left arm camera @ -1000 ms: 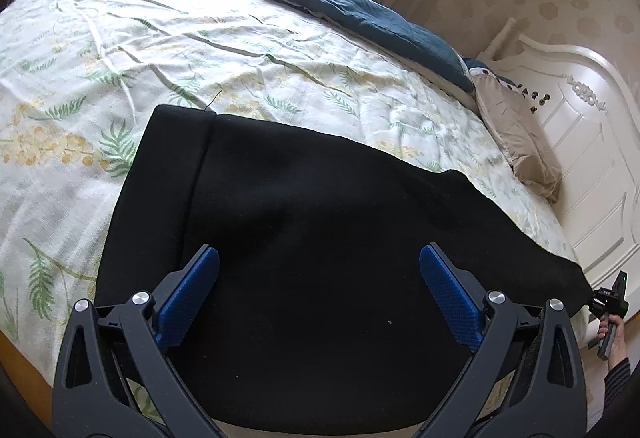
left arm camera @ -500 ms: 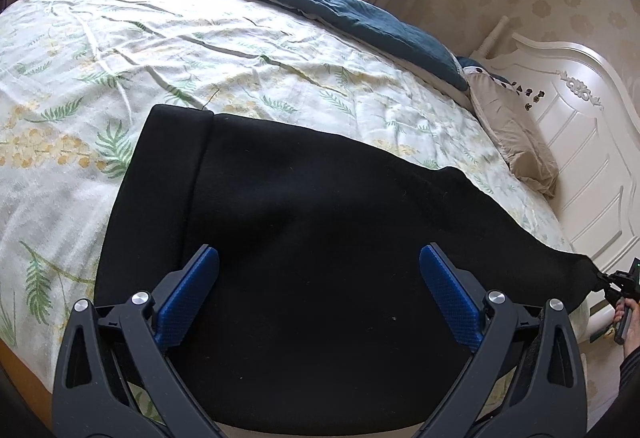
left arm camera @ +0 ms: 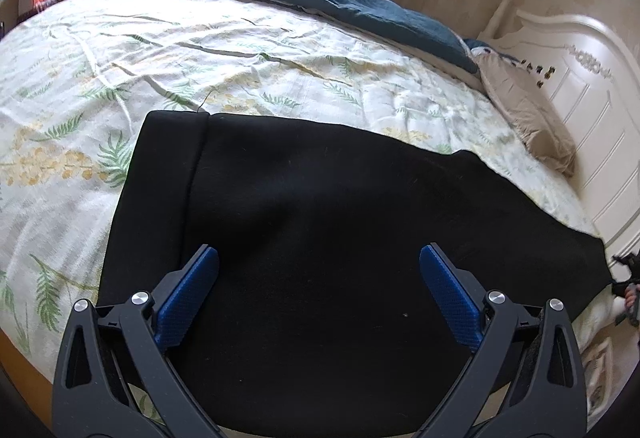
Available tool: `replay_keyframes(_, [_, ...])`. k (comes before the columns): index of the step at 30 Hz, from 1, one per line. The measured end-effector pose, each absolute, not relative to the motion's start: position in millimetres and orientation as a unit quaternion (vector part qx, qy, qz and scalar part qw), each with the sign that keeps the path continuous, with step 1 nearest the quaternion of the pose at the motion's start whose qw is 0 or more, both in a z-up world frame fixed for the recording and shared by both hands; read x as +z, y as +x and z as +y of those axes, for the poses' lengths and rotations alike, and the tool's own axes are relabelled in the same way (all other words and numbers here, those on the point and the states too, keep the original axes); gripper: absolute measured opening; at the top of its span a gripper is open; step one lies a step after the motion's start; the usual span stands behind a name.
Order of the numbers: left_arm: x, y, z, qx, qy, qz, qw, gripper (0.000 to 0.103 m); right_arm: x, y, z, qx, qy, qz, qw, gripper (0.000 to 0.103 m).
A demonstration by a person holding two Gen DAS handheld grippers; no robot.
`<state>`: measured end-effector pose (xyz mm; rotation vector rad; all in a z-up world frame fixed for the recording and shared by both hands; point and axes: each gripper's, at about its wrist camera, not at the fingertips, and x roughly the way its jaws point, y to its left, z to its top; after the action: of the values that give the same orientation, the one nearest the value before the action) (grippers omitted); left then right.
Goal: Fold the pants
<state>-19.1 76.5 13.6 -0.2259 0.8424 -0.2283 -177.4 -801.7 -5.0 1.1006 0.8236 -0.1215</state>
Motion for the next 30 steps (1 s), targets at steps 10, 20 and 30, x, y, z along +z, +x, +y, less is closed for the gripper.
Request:
replay_keyframes(10, [13.5,-16.7,72.9,-0.094,-0.1,0.41,0.902,0.1,-7.0,-132.7,-780.1,0.0,0.469,0.405,0.785,0.041])
replay_keyframes(20, [14.4,-15.9,79.0,-0.101,-0.128,0.408,0.898,0.1,54.5,-124.2,-744.2,-0.068,0.396,0.419,0.814,0.013])
replay_keyframes(30, [13.9,-19.5,84.8,-0.115,-0.149,0.397,0.898,0.1,151.8,-91.1,-611.0,0.035,0.339,0.38,0.86,0.013])
